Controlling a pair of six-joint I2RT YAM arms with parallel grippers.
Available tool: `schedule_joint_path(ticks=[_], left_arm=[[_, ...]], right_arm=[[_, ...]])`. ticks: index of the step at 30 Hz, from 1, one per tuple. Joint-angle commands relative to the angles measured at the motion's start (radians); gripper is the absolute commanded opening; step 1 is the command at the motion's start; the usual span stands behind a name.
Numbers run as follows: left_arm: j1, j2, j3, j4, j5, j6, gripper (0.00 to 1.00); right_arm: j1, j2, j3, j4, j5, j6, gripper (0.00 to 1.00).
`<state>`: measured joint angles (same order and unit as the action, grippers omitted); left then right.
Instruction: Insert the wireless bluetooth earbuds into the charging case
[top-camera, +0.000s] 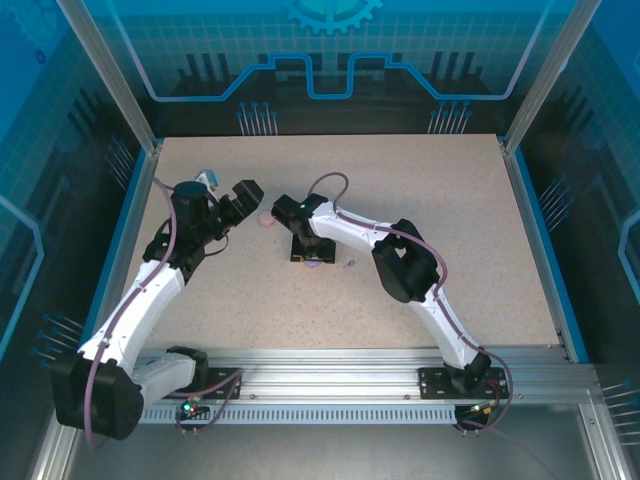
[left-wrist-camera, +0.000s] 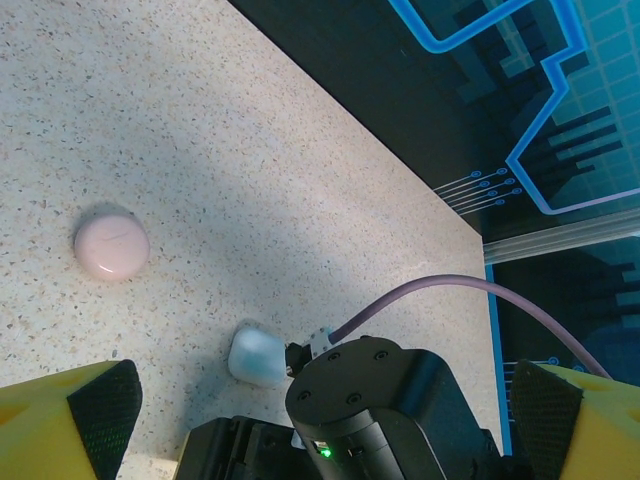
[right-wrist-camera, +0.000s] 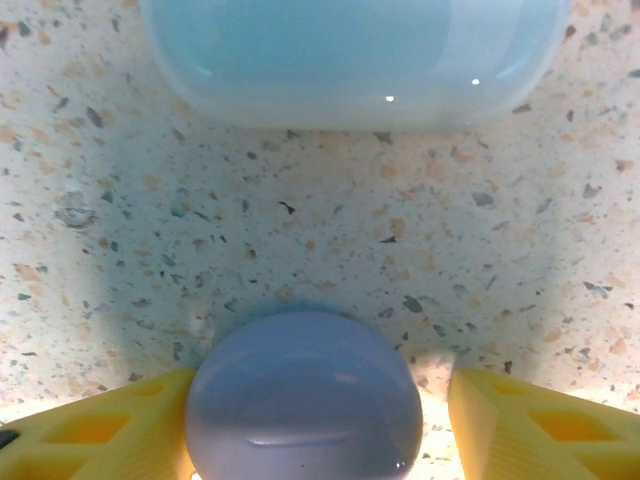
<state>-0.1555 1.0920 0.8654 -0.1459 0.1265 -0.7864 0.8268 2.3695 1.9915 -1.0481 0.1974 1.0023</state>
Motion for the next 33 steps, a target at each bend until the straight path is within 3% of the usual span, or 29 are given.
schedule_joint_path(ticks=[1, 5, 10, 13, 17, 24, 29, 33], left_arm=[[-0.007, 0.0, -0.002, -0.006, 0.018, 0.013, 0.99], [-0.007, 0.0, -0.007, -0.002, 0.018, 0.01, 0.99], [-0.008, 0.008, -0.037, 0.012, 0.02, 0.012, 0.99], [-0.007, 0.004, -0.081, 0.03, 0.04, 0.006, 0.99], [-0.007, -0.018, -0.182, 0.072, 0.06, -0.021, 0.99], [-0.042, -0.072, -0.427, 0.388, 0.143, -0.103, 0.99], [-0.111, -0.04, -0.487, 0.529, 0.148, -0.062, 0.99], [-0.17, 0.013, -0.519, 0.641, 0.121, -0.041, 0.99]], right_arm=[[0.011, 0.037, 0.007, -0.074, -0.009, 0.025, 0.65], [0.012, 0.044, 0.007, -0.055, -0.014, 0.022, 0.62], [0.009, 0.039, -0.01, 0.015, -0.022, -0.023, 0.48], [0.007, 0.001, -0.061, 0.066, -0.028, -0.047, 0.42], [0.0, -0.102, -0.135, 0.095, -0.024, -0.028, 0.42], [-0.034, -0.27, -0.24, 0.142, -0.014, 0.07, 0.42], [-0.072, -0.328, -0.239, 0.144, -0.007, 0.151, 0.42], [-0.117, -0.353, -0.252, 0.188, -0.072, 0.221, 0.42]])
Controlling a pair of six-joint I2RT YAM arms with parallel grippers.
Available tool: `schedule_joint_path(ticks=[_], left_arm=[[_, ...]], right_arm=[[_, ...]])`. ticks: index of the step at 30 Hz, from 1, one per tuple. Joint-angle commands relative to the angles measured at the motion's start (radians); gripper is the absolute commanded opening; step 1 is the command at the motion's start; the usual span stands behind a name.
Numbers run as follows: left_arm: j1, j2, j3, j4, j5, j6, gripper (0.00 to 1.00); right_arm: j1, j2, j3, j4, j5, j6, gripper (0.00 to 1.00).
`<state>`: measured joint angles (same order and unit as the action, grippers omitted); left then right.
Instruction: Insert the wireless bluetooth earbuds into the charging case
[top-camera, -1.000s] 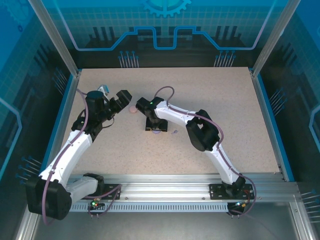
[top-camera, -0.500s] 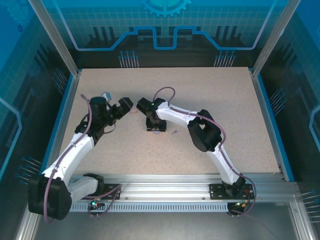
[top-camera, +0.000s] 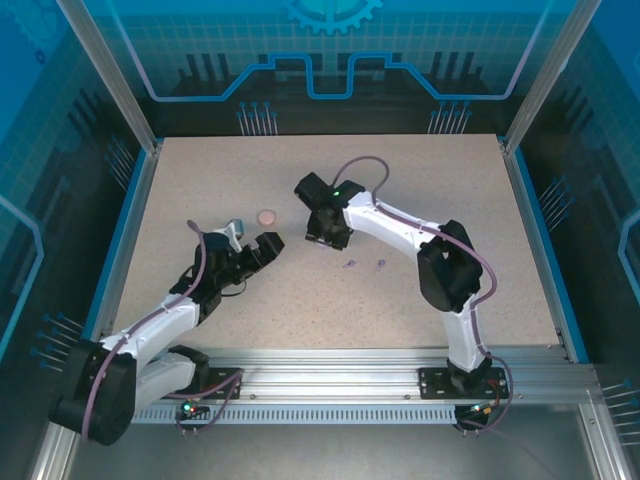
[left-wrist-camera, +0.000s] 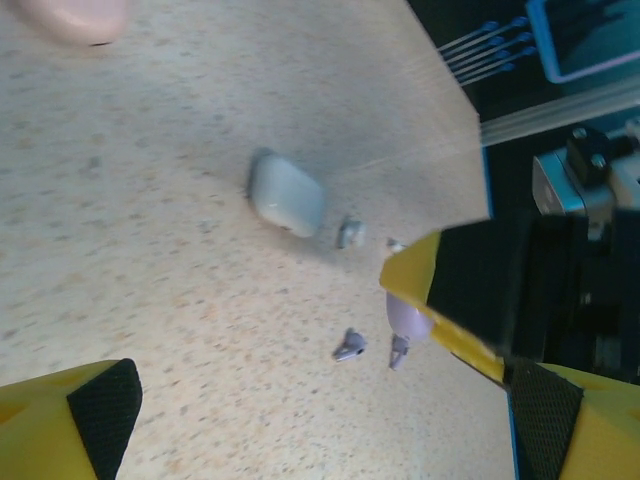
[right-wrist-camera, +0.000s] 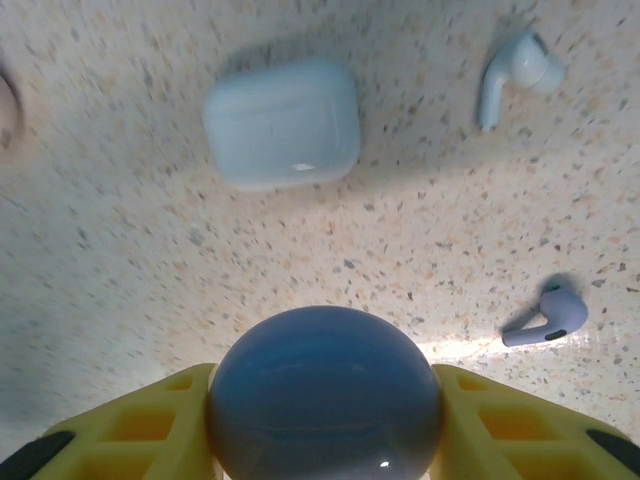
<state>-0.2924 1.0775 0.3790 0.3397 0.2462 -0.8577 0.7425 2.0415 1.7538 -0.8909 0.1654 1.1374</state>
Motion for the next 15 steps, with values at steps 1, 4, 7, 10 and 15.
schedule_joint_path(ticks=[1, 4, 7, 10, 15], left_arm=[[-0.047, 0.041, -0.04, 0.183, -0.012, 0.036, 0.99], [-0.095, 0.089, -0.071, 0.294, -0.059, 0.049, 0.99], [-0.132, 0.142, -0.089, 0.402, -0.099, 0.056, 0.99], [-0.154, 0.197, -0.068, 0.443, -0.116, 0.062, 0.98], [-0.173, 0.304, -0.031, 0.523, -0.114, 0.061, 0.86]], right_arm=[[-0.043, -0.029, -0.021, 0.049, -0.061, 0.104, 0.42], [-0.066, -0.038, -0.043, 0.1, -0.121, 0.161, 0.42], [-0.071, -0.037, -0.042, 0.121, -0.141, 0.206, 0.41], [-0.069, -0.037, -0.05, 0.151, -0.167, 0.252, 0.41], [-0.05, -0.034, -0.056, 0.192, -0.198, 0.297, 0.41]])
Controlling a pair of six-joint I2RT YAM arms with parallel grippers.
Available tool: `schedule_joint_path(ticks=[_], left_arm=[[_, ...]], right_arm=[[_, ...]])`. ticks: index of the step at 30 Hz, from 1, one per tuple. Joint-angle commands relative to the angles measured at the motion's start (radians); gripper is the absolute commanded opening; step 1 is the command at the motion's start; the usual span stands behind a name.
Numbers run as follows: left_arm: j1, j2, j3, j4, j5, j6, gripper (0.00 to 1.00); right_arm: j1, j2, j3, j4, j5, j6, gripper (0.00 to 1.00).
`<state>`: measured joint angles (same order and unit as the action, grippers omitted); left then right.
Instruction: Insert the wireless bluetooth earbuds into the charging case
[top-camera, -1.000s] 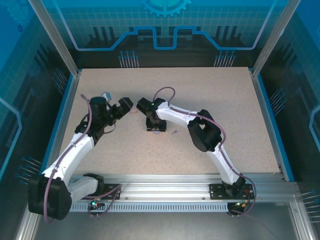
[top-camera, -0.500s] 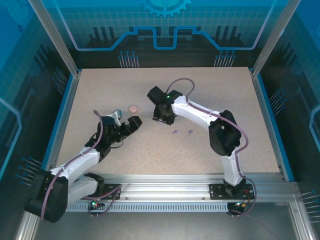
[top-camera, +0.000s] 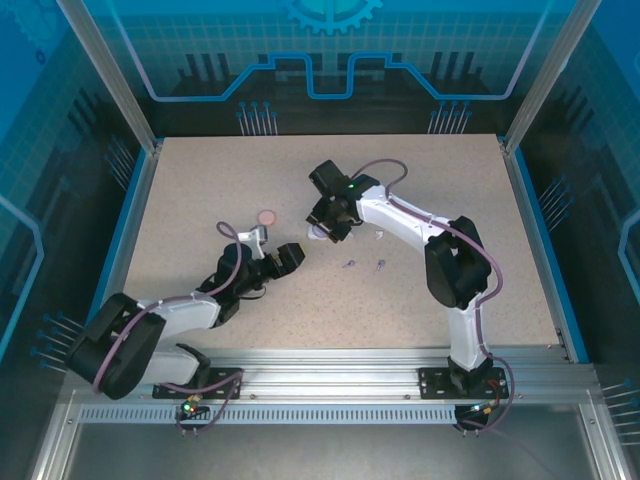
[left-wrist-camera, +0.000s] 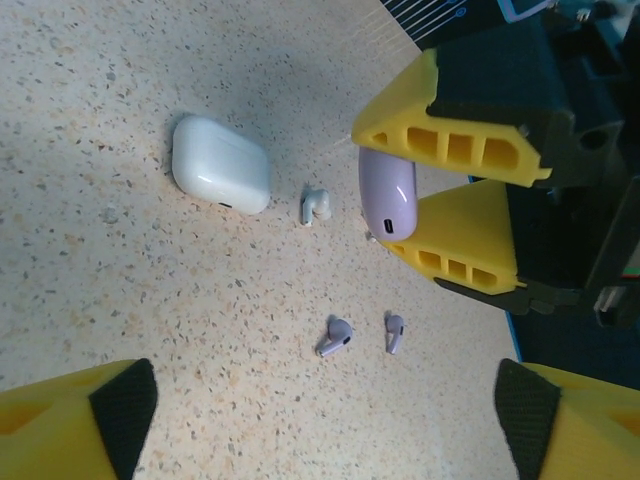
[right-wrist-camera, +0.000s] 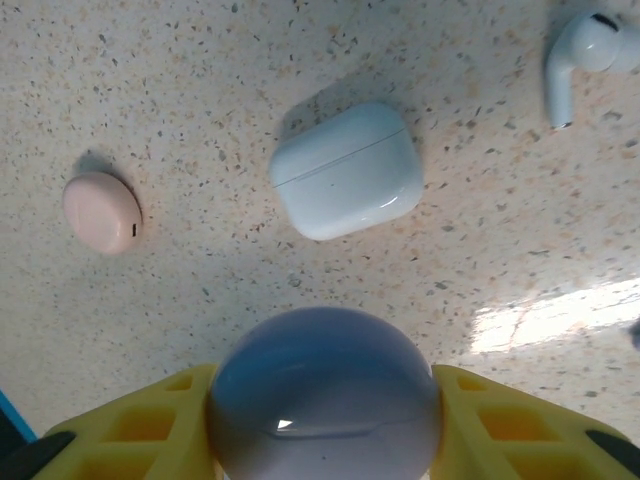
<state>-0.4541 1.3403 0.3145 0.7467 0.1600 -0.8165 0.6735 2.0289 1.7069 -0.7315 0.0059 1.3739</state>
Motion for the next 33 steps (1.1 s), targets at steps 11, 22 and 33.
schedule_joint_path(ticks=[11, 22, 33], left_arm=[[-0.015, 0.152, 0.1, 0.188, -0.033, 0.013, 0.63], [-0.015, 0.215, 0.123, 0.239, -0.065, -0.007, 0.46], [-0.014, 0.233, 0.121, 0.278, -0.108, -0.027, 0.4]], right_arm=[[0.067, -0.011, 0.007, 0.055, -0.052, 0.086, 0.41], [0.081, -0.019, 0.018, 0.058, -0.06, 0.088, 0.4], [0.086, -0.021, -0.004, 0.091, -0.083, 0.109, 0.4]])
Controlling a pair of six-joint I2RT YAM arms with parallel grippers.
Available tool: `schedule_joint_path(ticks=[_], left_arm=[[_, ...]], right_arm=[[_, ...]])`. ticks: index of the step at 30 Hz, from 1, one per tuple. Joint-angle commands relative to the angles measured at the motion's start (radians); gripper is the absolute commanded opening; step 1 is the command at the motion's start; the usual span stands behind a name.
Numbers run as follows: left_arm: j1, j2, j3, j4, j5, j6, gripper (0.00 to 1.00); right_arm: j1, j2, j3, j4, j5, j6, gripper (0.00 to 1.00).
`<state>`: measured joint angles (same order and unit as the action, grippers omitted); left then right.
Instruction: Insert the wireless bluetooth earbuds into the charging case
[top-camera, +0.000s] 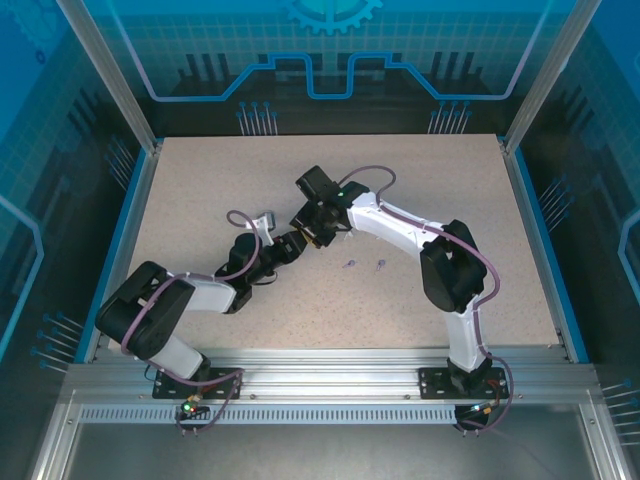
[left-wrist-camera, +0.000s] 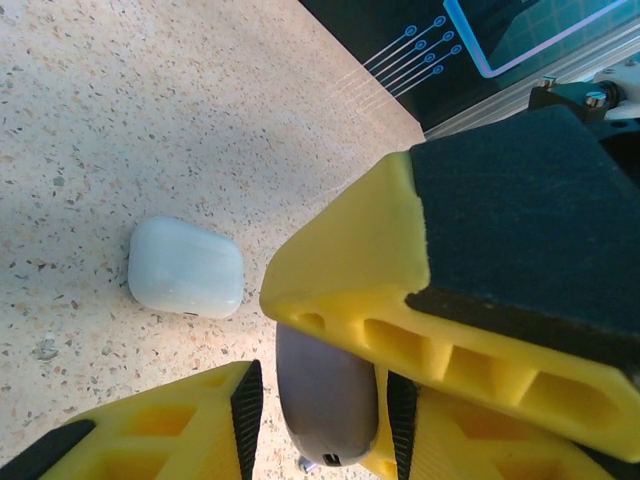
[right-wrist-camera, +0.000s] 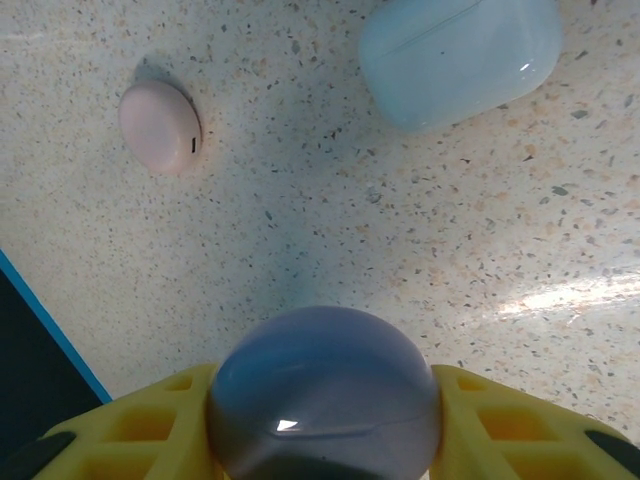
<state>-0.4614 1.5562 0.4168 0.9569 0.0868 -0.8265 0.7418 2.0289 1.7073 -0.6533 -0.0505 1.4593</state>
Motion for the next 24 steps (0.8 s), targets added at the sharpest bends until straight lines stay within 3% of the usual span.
schedule_joint_path(ticks=[1, 24], left_arm=[[-0.008, 0.018, 0.02, 0.072, -0.037, -0.02, 0.4], [-0.007, 0.016, 0.029, 0.059, -0.071, -0.017, 0.05]], right_arm=[[0.018, -0.021, -0.006, 0.016, -0.028, 0.025, 0.4], [0.024, -0.039, -0.017, 0.029, -0.03, 0.03, 0.41]])
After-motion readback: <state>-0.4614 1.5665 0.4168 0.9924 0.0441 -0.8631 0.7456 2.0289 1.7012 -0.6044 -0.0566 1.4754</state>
